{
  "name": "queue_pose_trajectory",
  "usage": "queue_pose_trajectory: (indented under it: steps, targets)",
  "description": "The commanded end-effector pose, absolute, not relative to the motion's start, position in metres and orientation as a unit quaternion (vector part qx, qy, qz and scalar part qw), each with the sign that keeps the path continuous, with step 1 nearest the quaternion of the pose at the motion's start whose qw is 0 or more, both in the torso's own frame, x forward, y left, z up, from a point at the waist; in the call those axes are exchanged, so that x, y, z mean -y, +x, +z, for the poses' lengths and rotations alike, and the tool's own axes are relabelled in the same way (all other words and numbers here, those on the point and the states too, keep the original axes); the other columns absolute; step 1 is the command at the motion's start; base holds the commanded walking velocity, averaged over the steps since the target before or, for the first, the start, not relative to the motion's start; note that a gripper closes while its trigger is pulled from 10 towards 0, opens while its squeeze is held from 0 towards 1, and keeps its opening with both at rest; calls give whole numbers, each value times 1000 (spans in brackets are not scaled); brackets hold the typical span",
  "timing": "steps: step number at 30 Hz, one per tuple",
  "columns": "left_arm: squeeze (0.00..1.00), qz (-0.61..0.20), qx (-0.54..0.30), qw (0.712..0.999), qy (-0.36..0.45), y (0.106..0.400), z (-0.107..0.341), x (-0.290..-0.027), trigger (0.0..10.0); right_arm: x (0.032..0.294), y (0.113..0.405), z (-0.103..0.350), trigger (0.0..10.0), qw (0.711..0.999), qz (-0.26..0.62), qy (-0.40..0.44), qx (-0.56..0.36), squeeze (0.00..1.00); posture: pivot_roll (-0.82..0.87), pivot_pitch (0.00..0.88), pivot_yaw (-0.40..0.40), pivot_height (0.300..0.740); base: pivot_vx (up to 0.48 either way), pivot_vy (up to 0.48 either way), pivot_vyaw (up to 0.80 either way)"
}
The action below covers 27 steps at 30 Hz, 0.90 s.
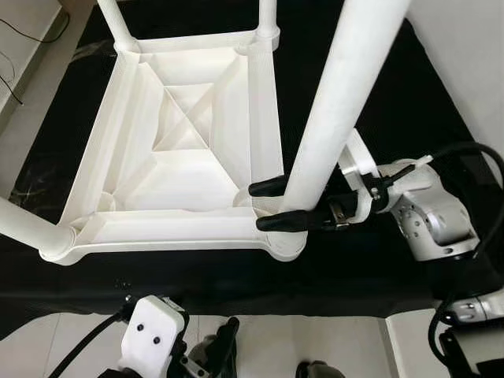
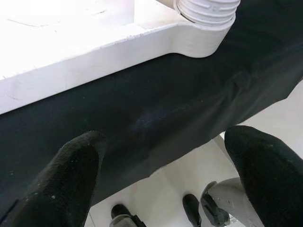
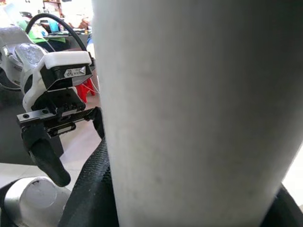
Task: Building children table
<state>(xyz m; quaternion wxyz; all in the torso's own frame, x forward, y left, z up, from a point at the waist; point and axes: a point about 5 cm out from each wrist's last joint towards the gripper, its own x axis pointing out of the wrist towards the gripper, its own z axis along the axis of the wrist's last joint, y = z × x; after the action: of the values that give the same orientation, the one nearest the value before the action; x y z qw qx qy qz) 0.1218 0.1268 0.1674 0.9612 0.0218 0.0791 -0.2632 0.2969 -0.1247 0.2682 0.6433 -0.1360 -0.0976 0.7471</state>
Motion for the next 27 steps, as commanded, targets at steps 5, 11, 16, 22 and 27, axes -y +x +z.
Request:
queue_pose_trajectory:
  steps: [5, 11, 16, 22, 27]
  targets:
    - [0, -266, -93, 959, 24, 117, 167, -126, 10000, 111, 285, 256, 10000, 599, 782, -158, 76, 0, 141, 378, 42, 740, 0, 0, 0]
    - [0, -265, -91, 960, 22, 119, 167, -125, 10000, 108, 280, 252, 10000, 564, 803, -181, 63, 0, 136, 375, 37, 740, 0, 0, 0]
    - [0, -264, -88, 960, 22, 121, 167, -125, 10000, 102, 278, 249, 10000, 532, 816, -220, 48, 0, 128, 372, 32, 740, 0, 0, 0]
    - [0, -263, -86, 961, 21, 122, 167, -125, 10000, 98, 284, 253, 10000, 542, 813, -209, 41, 0, 123, 368, 25, 740, 0, 0, 0]
    - [0, -262, -84, 961, 20, 123, 167, -124, 10000, 99, 289, 253, 10000, 550, 810, -201, 28, 0, 118, 366, 24, 740, 0, 0, 0]
